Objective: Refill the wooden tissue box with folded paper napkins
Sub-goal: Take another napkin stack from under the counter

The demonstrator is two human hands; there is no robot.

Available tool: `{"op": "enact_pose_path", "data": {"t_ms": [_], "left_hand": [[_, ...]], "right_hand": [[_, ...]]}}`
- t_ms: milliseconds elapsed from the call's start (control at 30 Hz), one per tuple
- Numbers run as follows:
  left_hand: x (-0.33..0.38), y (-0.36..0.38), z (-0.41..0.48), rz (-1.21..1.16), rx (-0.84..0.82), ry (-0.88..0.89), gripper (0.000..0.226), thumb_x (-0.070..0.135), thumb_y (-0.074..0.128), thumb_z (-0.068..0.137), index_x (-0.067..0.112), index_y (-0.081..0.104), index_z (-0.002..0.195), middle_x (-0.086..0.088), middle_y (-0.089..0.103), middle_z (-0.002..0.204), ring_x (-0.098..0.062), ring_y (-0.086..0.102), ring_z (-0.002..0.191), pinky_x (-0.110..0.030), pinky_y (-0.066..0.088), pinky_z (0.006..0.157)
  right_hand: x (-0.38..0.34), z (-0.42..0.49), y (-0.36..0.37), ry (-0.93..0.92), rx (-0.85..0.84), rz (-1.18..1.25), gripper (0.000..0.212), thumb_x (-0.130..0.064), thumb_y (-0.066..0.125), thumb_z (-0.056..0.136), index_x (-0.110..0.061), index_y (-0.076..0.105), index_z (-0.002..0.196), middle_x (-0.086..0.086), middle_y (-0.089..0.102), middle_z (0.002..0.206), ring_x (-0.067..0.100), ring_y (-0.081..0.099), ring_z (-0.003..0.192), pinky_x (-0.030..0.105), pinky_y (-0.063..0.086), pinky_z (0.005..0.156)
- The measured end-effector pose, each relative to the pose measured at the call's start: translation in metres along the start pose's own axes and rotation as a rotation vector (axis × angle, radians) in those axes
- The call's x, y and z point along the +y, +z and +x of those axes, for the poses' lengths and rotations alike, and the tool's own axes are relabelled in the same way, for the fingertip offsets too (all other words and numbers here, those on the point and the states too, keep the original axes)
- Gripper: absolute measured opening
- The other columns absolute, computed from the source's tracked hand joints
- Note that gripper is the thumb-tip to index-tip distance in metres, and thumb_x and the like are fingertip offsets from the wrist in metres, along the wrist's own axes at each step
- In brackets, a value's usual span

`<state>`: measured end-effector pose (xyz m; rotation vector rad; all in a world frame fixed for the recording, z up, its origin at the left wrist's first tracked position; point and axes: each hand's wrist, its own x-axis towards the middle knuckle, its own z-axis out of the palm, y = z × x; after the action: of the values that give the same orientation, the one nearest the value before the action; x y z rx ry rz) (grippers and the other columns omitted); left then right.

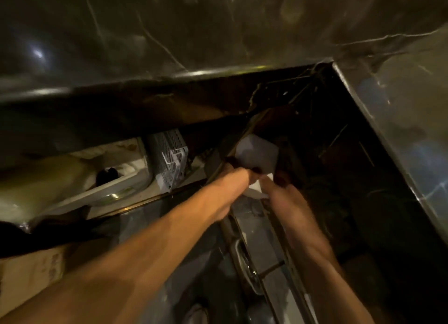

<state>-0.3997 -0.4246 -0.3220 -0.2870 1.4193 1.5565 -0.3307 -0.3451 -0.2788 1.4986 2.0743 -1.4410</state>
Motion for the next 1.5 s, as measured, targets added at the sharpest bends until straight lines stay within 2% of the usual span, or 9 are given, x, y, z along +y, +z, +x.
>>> {"op": "enact_pose_path", "data": {"t_ms": [100, 233, 367, 633, 800, 1000, 1200, 1367, 1500], "left_hand": [[-0.005, -0.039, -0.031, 0.047, 0.002, -0.001, 0.034, 0.015, 0.066, 0.087, 0.017, 0.057, 0.121, -0.005, 0.072, 0.105, -0.021, 0.068, 0.095, -0.036, 0.055, 0.084], [0.002, -0.082, -0.102, 0.053, -0.086, -0.073, 0.043, 0.02, 0.076, 0.08, 0.028, 0.055, 0.117, 0.002, 0.077, 0.101, -0.021, 0.075, 0.091, -0.043, 0.062, 0.078], [0.027, -0.1, -0.19, 0.176, -0.16, -0.118, 0.041, 0.027, 0.077, 0.08, 0.031, 0.057, 0.116, 0.002, 0.074, 0.107, -0.015, 0.075, 0.092, -0.032, 0.061, 0.067], [0.088, -0.079, -0.346, 0.338, -0.322, -0.109, 0.036, 0.018, 0.067, 0.09, 0.028, 0.055, 0.123, -0.006, 0.067, 0.12, -0.016, 0.071, 0.096, -0.024, 0.057, 0.064], [0.121, -0.045, -0.406, 0.491, -0.467, -0.09, 0.052, 0.028, 0.072, 0.079, 0.029, 0.056, 0.128, -0.006, 0.07, 0.118, -0.024, 0.067, 0.108, -0.04, 0.052, 0.087], [0.154, 0.017, -0.416, 0.67, -0.658, -0.091, 0.051, 0.026, 0.071, 0.084, 0.027, 0.055, 0.132, -0.009, 0.067, 0.124, -0.029, 0.064, 0.115, -0.048, 0.05, 0.099], [0.179, 0.08, -0.388, 0.689, -0.724, -0.066, 0.057, 0.029, 0.077, 0.084, 0.029, 0.054, 0.136, -0.006, 0.068, 0.125, -0.027, 0.066, 0.114, -0.046, 0.056, 0.094], [0.184, 0.115, -0.351, 0.418, -0.587, -0.067, 0.068, 0.024, 0.086, 0.075, 0.028, 0.052, 0.134, -0.009, 0.069, 0.124, -0.029, 0.067, 0.113, -0.039, 0.058, 0.088], [0.193, 0.134, -0.333, 0.492, -0.57, -0.031, 0.067, 0.017, 0.081, 0.078, 0.022, 0.05, 0.137, -0.005, 0.07, 0.124, -0.024, 0.066, 0.115, -0.035, 0.056, 0.093]], "right_hand": [[0.012, -0.031, 0.008, -0.102, -0.07, 0.161, 0.03, -0.019, 0.06, 0.095, -0.013, 0.058, 0.124, -0.005, 0.068, 0.096, -0.004, 0.068, 0.074, 0.012, 0.052, 0.063], [0.023, -0.09, 0.011, 0.026, -0.194, 0.294, 0.048, -0.036, 0.071, 0.085, -0.026, 0.056, 0.13, -0.001, 0.069, 0.111, 0.016, 0.066, 0.104, 0.039, 0.053, 0.094], [0.013, -0.165, -0.008, 0.097, -0.279, 0.441, 0.089, -0.069, 0.077, 0.053, -0.037, 0.054, 0.132, -0.003, 0.069, 0.12, 0.02, 0.068, 0.11, 0.038, 0.052, 0.09], [-0.024, -0.314, -0.078, -0.008, -0.301, 0.688, 0.078, -0.056, 0.067, 0.076, -0.031, 0.037, 0.144, 0.006, 0.069, 0.126, 0.03, 0.066, 0.115, 0.048, 0.05, 0.099], [-0.031, -0.376, -0.122, -0.035, -0.293, 0.691, 0.072, -0.055, 0.066, 0.077, -0.031, 0.045, 0.141, 0.008, 0.07, 0.123, 0.027, 0.067, 0.113, 0.041, 0.053, 0.093], [-0.028, -0.405, -0.177, -0.095, -0.305, 0.652, 0.075, -0.061, 0.074, 0.073, -0.039, 0.048, 0.14, -0.004, 0.06, 0.137, 0.02, 0.053, 0.13, 0.05, 0.037, 0.114], [-0.012, -0.391, -0.233, -0.148, -0.214, 0.746, 0.058, -0.036, 0.079, 0.079, -0.034, 0.055, 0.132, 0.003, 0.072, 0.121, 0.018, 0.067, 0.113, 0.03, 0.056, 0.089], [-0.005, -0.356, -0.252, -0.108, -0.095, 0.893, 0.068, -0.039, 0.086, 0.07, -0.033, 0.054, 0.129, -0.002, 0.074, 0.116, 0.016, 0.069, 0.108, 0.037, 0.056, 0.091], [-0.017, -0.333, -0.262, -0.105, -0.099, 0.856, 0.06, -0.029, 0.083, 0.076, -0.039, 0.051, 0.126, -0.005, 0.072, 0.119, 0.012, 0.069, 0.109, 0.027, 0.057, 0.083]]}}
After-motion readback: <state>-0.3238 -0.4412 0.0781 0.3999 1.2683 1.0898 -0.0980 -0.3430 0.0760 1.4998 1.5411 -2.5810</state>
